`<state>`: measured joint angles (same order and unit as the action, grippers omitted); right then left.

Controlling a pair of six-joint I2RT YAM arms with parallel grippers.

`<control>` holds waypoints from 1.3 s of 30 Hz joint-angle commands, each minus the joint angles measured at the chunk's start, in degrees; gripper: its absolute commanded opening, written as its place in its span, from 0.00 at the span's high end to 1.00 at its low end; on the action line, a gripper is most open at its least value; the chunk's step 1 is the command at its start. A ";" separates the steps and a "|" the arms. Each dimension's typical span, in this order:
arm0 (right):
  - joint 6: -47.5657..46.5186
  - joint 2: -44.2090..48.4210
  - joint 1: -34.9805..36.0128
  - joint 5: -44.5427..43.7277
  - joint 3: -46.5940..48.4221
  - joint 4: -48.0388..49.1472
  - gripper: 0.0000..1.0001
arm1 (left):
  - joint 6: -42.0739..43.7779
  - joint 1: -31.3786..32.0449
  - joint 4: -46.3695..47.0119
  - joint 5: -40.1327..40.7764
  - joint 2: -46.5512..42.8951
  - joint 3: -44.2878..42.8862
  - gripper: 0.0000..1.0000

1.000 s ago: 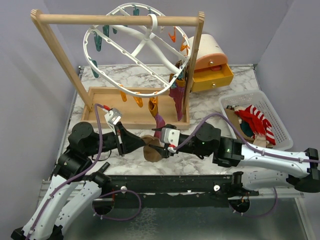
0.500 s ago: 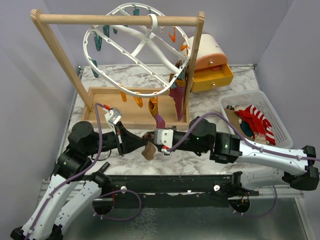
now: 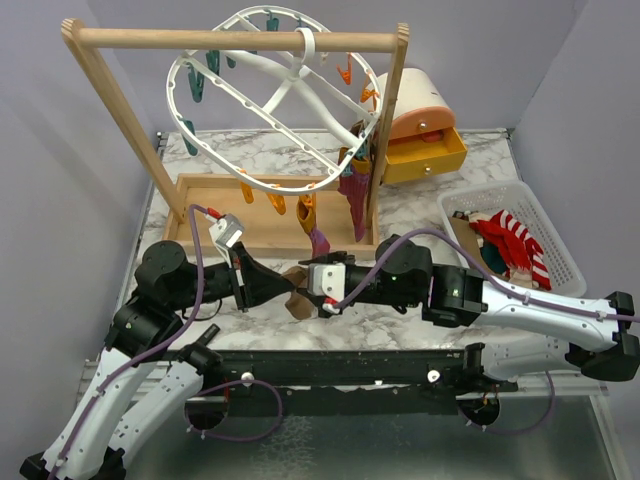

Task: Clip the socks to the hanger
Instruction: Pick up the sock from the bin.

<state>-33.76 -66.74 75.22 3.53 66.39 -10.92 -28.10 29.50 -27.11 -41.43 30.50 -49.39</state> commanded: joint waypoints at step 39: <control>41.21 6.54 0.28 0.06 -9.61 18.69 0.99 | 19.93 0.30 19.49 -0.21 -17.65 12.66 0.12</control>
<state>3.22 -59.09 75.31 2.24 55.22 5.34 -12.16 29.65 -10.46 -36.51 11.31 -35.03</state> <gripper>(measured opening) 0.023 0.910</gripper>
